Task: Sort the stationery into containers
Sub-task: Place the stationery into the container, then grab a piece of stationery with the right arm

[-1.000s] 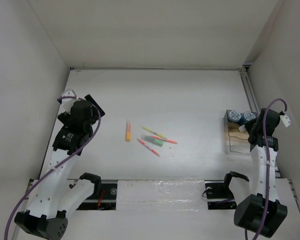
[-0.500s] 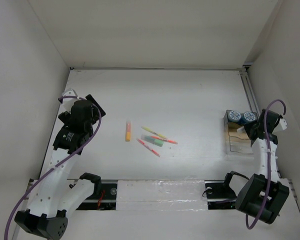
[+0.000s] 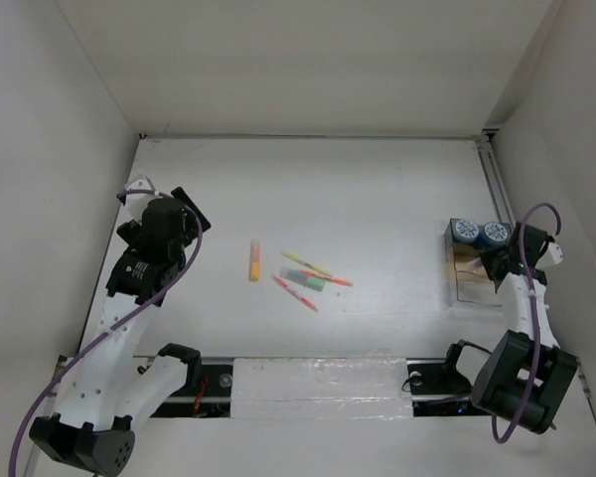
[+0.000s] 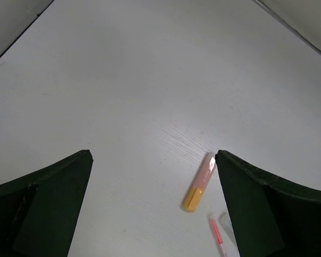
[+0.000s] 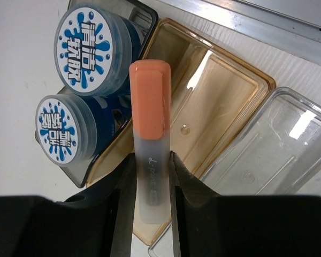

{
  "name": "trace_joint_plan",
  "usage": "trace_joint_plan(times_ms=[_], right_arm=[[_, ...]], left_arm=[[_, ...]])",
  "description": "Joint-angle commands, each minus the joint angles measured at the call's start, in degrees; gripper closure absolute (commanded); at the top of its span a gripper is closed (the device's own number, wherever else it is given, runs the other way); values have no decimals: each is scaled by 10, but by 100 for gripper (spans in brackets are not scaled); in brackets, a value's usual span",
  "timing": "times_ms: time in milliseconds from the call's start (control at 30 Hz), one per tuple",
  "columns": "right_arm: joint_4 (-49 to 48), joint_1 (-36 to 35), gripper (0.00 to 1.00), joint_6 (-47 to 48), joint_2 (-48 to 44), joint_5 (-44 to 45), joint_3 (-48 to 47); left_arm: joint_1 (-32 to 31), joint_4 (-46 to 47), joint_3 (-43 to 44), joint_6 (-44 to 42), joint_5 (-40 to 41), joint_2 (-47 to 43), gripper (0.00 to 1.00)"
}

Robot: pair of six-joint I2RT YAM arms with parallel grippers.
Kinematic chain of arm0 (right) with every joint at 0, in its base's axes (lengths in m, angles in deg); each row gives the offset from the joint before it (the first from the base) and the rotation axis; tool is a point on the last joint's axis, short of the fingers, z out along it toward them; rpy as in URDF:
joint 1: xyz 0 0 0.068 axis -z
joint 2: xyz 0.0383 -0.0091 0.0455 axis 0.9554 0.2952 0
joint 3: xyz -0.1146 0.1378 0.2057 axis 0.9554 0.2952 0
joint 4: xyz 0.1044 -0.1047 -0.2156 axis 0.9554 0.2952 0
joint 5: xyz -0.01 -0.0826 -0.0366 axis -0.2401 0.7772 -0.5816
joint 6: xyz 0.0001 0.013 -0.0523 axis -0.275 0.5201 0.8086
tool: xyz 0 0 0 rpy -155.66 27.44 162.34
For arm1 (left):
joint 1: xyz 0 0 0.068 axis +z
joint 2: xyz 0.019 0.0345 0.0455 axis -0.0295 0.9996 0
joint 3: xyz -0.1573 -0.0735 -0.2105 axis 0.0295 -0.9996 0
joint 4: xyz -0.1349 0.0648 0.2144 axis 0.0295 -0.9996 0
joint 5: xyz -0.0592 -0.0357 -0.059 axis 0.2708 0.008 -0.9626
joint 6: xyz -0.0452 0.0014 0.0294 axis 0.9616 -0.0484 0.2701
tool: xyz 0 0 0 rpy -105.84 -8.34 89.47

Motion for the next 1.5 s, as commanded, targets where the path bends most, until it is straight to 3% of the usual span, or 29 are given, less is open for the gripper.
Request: trace_joint_plan(times_ms=[0, 100, 200, 367, 567, 667, 800, 833, 867, 1067, 1233, 1467], right_arm=[[-44, 4, 85, 4, -11, -7, 1], [-44, 4, 76, 9, -11, -17, 1], [-44, 4, 46, 9, -34, -18, 1], [-32, 4, 23, 20, -54, -25, -4], [-45, 4, 21, 56, -81, -74, -21], [-84, -51, 18, 79, -93, -129, -41], [-68, -207, 17, 157, -69, -98, -117], [-61, -280, 10, 172, -58, -89, -134], [-54, -317, 10, 186, -44, -89, -167], [-33, -601, 7, 308, 130, -35, -303], [-8, -662, 7, 353, 282, -82, -419], [-10, -723, 20, 406, 319, -95, -418]], left_arm=[[3, 14, -7, -9, 2, -1, 0], [3, 14, -7, -9, -3, -6, 0], [3, 14, -7, -9, -3, -6, 0], [3, 14, -7, -9, -3, -11, 0], [3, 14, -7, -9, -3, -17, 0], [3, 14, -7, -9, -3, -17, 0], [3, -1, -2, 6, 26, -11, 0], [3, -1, -2, 17, 41, -11, 0], [3, -8, -2, 24, 50, -11, 0], [3, -36, 3, 60, 107, -11, 0], [3, -59, 14, 78, 129, 1, 0], [3, -65, 14, 90, 148, -29, 0]])
